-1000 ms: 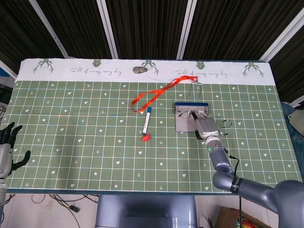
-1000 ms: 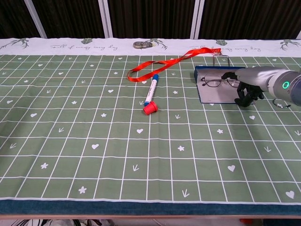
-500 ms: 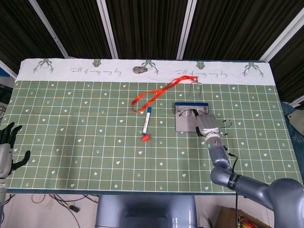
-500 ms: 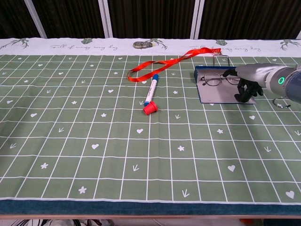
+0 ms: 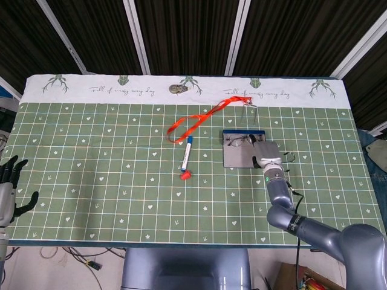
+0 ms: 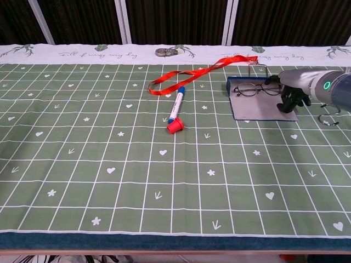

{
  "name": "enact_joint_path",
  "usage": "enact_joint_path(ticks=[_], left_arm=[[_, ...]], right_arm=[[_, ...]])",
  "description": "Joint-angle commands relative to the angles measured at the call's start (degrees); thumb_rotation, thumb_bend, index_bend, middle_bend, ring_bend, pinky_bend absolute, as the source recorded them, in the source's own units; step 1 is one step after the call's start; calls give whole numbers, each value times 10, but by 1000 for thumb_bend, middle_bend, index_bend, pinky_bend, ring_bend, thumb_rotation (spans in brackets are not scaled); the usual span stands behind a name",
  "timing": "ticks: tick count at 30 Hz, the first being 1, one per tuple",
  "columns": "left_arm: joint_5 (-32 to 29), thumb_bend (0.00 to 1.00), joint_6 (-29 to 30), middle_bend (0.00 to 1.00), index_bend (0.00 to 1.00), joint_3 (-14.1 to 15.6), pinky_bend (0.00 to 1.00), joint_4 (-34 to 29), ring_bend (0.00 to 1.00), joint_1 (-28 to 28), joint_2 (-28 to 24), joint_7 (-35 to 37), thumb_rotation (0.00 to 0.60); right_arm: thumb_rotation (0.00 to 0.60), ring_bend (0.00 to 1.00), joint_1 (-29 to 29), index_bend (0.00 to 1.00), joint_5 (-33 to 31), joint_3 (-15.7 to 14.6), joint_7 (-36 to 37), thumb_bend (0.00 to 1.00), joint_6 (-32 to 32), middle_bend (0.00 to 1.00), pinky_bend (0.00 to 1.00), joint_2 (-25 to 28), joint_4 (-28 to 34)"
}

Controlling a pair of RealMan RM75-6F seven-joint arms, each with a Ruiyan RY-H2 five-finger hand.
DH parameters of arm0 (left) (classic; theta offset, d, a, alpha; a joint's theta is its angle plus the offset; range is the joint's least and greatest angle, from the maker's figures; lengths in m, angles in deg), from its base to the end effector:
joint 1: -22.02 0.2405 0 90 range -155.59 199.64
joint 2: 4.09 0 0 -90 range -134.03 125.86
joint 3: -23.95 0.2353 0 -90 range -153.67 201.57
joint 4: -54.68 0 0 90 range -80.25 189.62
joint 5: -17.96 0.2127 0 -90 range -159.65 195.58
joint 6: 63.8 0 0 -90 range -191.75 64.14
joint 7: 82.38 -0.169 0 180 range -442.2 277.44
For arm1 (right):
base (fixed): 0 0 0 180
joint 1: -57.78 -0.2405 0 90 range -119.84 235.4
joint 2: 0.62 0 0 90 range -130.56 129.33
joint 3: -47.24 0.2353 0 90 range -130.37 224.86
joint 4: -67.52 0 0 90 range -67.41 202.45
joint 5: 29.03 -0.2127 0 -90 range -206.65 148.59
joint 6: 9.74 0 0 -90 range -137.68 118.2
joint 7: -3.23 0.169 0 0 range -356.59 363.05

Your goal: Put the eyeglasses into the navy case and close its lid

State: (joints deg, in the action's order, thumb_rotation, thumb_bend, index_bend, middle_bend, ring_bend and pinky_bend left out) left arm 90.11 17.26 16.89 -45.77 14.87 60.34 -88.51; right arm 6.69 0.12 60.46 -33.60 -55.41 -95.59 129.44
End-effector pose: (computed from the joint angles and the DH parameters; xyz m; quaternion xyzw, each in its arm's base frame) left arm -0.2889 0.2254 0.1440 -0.5296 -0.4497 -0.3713 0.6160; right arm -0.2032 -0.4311 -0.0229 0.6741 -0.4477 0.2050 0.5506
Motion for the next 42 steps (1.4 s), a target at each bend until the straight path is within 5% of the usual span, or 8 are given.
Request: enact_joint_path(ticks=[1,42], left_arm=[[0,356,-1,0,103,0,0,0,0,0,0,0,600],[-3,356,-3,0,103,0,0,-2,0,-1,-2,3,600]], right_arm=[[600,727,1,83,2,0,4,604,-2,683,675,3,5],[600,728,-5,85,8,-10,27,611,11,687,676,-10,5]])
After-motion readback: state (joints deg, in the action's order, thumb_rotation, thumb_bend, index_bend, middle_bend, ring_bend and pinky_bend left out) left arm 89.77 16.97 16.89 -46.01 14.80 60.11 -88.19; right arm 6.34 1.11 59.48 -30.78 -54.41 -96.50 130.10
